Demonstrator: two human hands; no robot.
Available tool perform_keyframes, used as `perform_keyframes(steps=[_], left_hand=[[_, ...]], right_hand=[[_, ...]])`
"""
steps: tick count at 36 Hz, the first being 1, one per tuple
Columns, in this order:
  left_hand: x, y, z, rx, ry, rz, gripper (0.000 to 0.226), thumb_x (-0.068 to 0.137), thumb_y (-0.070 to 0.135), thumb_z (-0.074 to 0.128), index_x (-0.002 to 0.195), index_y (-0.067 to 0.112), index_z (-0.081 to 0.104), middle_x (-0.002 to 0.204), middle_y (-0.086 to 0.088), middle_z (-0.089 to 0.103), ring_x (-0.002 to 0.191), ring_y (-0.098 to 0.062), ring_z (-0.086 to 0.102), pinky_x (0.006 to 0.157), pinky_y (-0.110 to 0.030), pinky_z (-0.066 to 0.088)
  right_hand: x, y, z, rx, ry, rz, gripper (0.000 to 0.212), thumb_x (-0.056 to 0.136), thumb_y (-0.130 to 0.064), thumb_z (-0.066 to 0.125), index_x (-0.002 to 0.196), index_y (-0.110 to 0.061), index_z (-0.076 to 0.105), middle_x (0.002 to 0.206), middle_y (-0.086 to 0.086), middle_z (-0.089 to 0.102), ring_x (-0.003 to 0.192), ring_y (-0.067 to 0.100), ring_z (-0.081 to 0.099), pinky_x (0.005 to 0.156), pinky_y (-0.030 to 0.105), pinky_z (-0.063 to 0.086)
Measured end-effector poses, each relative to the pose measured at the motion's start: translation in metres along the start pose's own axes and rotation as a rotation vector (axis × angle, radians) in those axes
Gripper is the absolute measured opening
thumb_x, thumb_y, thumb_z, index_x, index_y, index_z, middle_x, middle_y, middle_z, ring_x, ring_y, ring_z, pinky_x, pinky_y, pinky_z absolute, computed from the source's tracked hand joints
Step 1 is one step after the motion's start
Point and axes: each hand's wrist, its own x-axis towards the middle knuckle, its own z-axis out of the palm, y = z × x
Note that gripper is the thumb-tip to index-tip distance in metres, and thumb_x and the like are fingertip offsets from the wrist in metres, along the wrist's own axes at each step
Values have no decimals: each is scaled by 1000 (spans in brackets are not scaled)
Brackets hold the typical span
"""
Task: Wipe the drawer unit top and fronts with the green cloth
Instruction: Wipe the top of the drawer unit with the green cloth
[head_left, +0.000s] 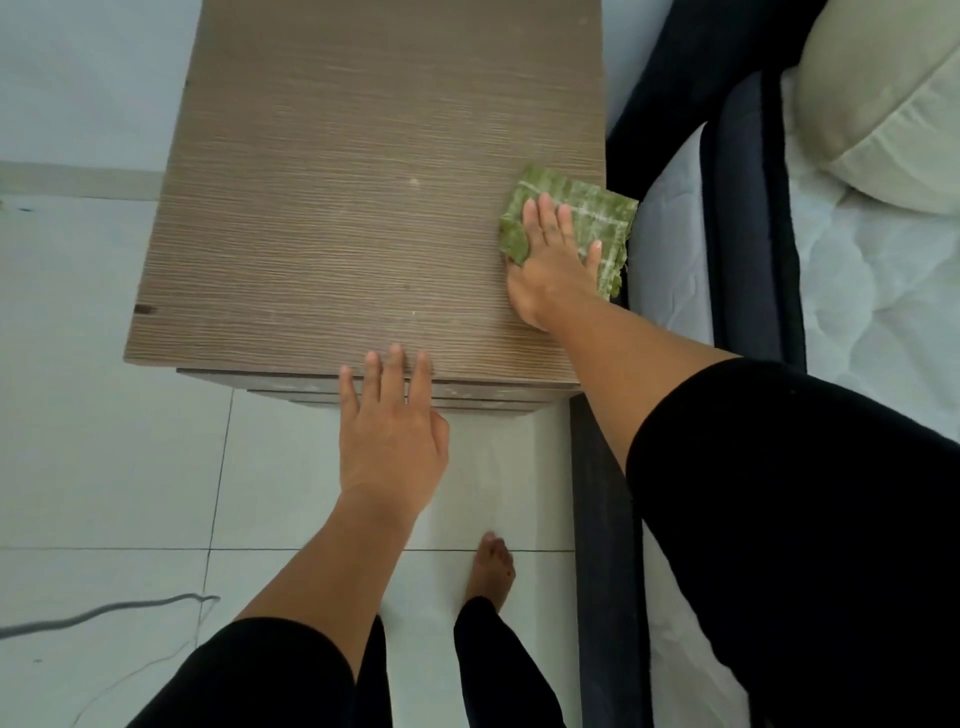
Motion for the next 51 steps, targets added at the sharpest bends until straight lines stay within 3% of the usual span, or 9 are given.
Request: perform_keyframes(steps=[6,9,13,17,21,24,45,48,51], left_hand=[[-1,3,2,6,-27,-29,59,97,33,23,150,18,1,158,-10,4,146,-27,1,116,-44,-7],[-1,2,2,-27,-36,-37,59,97,32,25,150,19,1,159,-9,2,146,-25,0,116,-44,-7],[-3,0,2,-100,-33,-56,58,97,30,29,149,21,5,159,-5,3,146,-21,-1,117,-46,-3],[-5,-8,6,-102,-23,-56,63,97,31,29,149,16,-3,159,-3,-5,146,-19,-7,117,-46,-2],[-4,-30,13,-85,-23,-94,70,95,32,29,148,12,-12,158,-6,-14,145,-21,-13,117,-47,0],[-5,-47,18,-93,-3,-121,73,94,31,32,147,9,-14,157,-8,-15,145,-23,-14,117,-46,1],[7,-196,18,-316,130,-343,80,90,23,46,146,-2,-6,157,-19,-7,145,-31,-3,117,-47,12],[7,-209,17,-389,142,-291,78,91,20,44,147,2,-8,158,-13,-6,146,-25,-3,117,-44,11],[8,-218,12,-601,204,-298,70,91,8,43,149,11,5,158,-4,10,145,-17,10,116,-31,13]], right_hand=[[-14,23,-4,59,30,123,62,100,-28,27,149,-19,-10,157,-7,-19,144,12,-16,118,46,-6],[-34,31,-3,46,151,204,64,98,-27,30,150,-14,-5,158,-1,-13,146,16,-9,119,43,-1],[-69,37,17,-21,302,109,68,95,-22,35,149,-11,-4,158,4,-11,146,20,-11,120,43,-3],[-80,39,39,-130,206,52,71,97,-34,32,148,-11,-11,157,4,-17,144,21,-18,120,43,-4],[-80,30,50,-187,216,72,72,97,-40,30,147,-12,-14,157,3,-19,144,20,-19,119,41,-7],[-80,13,56,-191,223,98,73,97,-41,30,147,-12,-15,157,3,-19,144,20,-18,119,41,-7],[-71,-177,116,-154,185,-161,73,97,-41,30,148,-13,-12,157,2,-18,144,20,-19,118,41,-9],[-69,-205,126,-150,172,-224,70,97,-39,29,148,-13,-11,157,1,-17,144,19,-20,118,41,-10],[-67,-235,134,-133,146,-300,65,99,-37,24,148,-14,-10,158,1,-16,144,17,-19,118,40,-11]])
